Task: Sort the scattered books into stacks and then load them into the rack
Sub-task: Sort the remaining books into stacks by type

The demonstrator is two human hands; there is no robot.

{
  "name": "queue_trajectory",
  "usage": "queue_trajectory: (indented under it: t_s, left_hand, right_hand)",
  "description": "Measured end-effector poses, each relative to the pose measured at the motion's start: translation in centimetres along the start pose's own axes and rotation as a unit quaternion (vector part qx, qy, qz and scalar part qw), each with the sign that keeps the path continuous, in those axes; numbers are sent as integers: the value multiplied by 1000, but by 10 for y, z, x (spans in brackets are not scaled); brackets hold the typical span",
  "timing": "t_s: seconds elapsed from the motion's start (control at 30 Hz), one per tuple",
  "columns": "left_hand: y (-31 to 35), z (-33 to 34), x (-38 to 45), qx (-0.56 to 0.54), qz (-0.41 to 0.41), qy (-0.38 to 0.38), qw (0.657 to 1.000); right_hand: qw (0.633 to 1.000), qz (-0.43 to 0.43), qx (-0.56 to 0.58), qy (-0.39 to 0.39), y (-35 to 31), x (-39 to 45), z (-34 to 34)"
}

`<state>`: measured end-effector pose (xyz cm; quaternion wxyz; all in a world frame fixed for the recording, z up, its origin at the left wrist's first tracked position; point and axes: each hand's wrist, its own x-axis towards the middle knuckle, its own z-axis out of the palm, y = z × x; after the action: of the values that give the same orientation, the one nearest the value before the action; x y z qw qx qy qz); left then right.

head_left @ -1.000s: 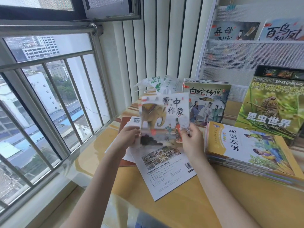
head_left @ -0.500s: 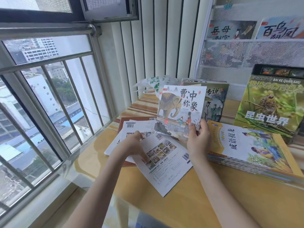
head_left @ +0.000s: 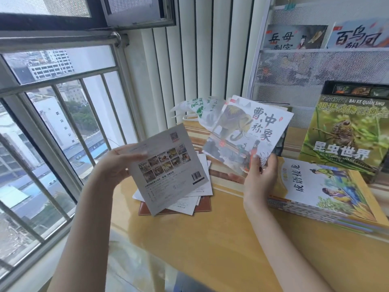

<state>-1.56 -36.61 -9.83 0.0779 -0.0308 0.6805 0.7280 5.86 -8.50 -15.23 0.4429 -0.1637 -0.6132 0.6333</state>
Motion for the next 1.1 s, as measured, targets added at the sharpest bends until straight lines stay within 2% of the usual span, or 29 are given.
queue_trajectory:
  t_s: [0.07,0.13,0.2,0.3,0.4,0.5,0.57,0.63,0.73,0.83,0.9,1.0,1.1]
  left_hand:
    - [0,-5,1,-14,-5,-11,1000]
    - [-3,-5,2,-28,-4,-25,999]
    - [-6,-1,1,-46,11,-5,999]
    - [-4,10,-2,-83,79,50,992]
    - [6,22,-11,-104,177,55,977]
    - [12,37,-22,-47,253,56,965]
    - [8,52,-27,43,299,66,951]
    - [-5,69,-29,203,346,77,913]
    - [-28,103,-35,443,390,104,801]
    - [-48,136,-46,577,396,40,714]
    - [-62,151,-50,625,352,-12,697]
    - [-78,161,-52,651,317,-38,689]
    - [-84,167,-44,674,320,-15,665]
  right_hand:
    - [1000,-8,1,22,4,2,0]
    - [1000,-12,8,13,2,1,0]
    - [1000,-6,-10,-2,2,-2,1]
    - [999,21,-19,-24,7,-7,4]
    - [997,47,-33,-57,8,-9,4]
    - [991,92,-17,-91,6,-8,3]
    - [986,106,-40,-124,6,-10,5]
    - [978,116,-70,-158,7,-12,9]
    - [950,165,-139,-225,11,-14,11]
    - [924,172,-203,-275,12,-15,9]
    - [925,161,-202,-279,13,-14,8]
    - [920,170,-226,-271,15,-12,8]
    - [923,186,-232,-245,13,-8,7]
